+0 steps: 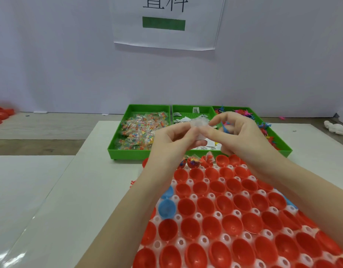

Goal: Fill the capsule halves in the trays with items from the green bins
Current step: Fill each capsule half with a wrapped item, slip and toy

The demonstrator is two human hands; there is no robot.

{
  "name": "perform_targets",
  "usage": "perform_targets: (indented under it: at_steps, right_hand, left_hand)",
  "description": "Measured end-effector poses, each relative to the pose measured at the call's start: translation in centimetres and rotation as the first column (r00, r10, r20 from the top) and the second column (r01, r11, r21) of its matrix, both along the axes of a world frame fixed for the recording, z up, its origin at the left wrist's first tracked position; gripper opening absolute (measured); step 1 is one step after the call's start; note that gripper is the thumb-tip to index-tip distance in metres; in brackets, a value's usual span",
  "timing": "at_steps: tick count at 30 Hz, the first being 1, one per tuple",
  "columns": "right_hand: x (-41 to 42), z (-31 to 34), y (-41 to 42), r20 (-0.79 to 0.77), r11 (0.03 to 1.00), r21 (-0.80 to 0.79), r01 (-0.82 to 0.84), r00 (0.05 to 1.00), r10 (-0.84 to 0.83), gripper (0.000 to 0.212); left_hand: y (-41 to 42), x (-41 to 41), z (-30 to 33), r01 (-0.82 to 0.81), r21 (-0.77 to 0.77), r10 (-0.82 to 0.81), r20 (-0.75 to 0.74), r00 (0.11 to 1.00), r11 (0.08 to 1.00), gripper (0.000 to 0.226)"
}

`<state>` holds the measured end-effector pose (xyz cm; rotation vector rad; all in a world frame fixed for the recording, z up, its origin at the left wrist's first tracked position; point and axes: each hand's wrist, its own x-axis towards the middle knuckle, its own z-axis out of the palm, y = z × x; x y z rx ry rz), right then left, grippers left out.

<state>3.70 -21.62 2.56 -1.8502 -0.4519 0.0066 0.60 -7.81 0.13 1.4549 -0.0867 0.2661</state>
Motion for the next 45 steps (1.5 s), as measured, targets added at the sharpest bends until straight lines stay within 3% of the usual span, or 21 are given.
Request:
perform_targets:
  at_steps: [3,5,13,17,23,27,35,39,42,45]
  right_hand:
    - [0.0,0.4,-0.3,-0.152,0.981,0.173,-0.086,0.982,0.113,0.016]
    - [-0.2,0.7,-0.6,-0.171,0.959,0.263,-0.109,0.973,0.158,0.024]
    - [-1.0,2.4,-1.7,0.196,0.987,-0.136,-0.085,0.974,0.111,0.024]
    - [-1.0,3.3,-1.4,0.269,0.945,-0.324,-0.042,0.954,0.135,0.023]
    - [-1.1,4.4,-0.8,0.361,0.833,-0.552,0.042,0.912,0.194,0.028]
    - [-1.0,4.6,-1.1,0.339,0.837,-0.548,0.013,0.918,0.208,0.025]
    - [-0.5,3.7,-1.6,0.175,0.882,-0.447,-0.149,0.952,0.249,0.027]
    - [0.5,3.5,-1.6,0.259,0.808,-0.589,-0.015,0.944,0.206,0.014]
    - [2.2,2.5,-2.0,0.306,0.782,-0.617,0.093,0.943,0.129,0.015]
    - [3.9,0.4,-2.3,0.282,0.752,-0.647,0.129,0.956,0.079,0.017]
  left_hand:
    - [0.4,0.1,0.1,-0.015,-0.011,0.014,-0.053,0.998,1.000,0.013]
    - [0.6,0.0,0.2,-0.010,0.053,0.013,-0.072,0.997,0.999,0.014]
    - [0.3,-0.5,0.6,-0.029,0.216,0.029,0.006,1.000,0.976,0.020]
    - [0.4,-0.7,0.9,0.019,0.252,-0.036,0.066,0.997,0.967,0.018]
    - [0.8,-0.8,0.8,0.171,0.181,-0.187,0.075,0.979,0.968,0.019]
    - [1.2,-0.9,0.9,0.240,0.087,-0.247,0.077,0.966,0.967,0.018]
    - [0.8,-0.7,0.8,0.227,0.142,-0.243,0.104,0.965,0.963,0.018]
    - [0.2,-0.7,0.7,0.164,0.253,-0.185,0.060,0.981,0.953,0.009]
    - [0.0,0.5,0.2,0.070,0.551,-0.090,0.009,0.996,0.832,0.017]
    - [-0.1,2.4,-0.6,0.038,0.896,-0.012,-0.036,0.999,0.443,0.041]
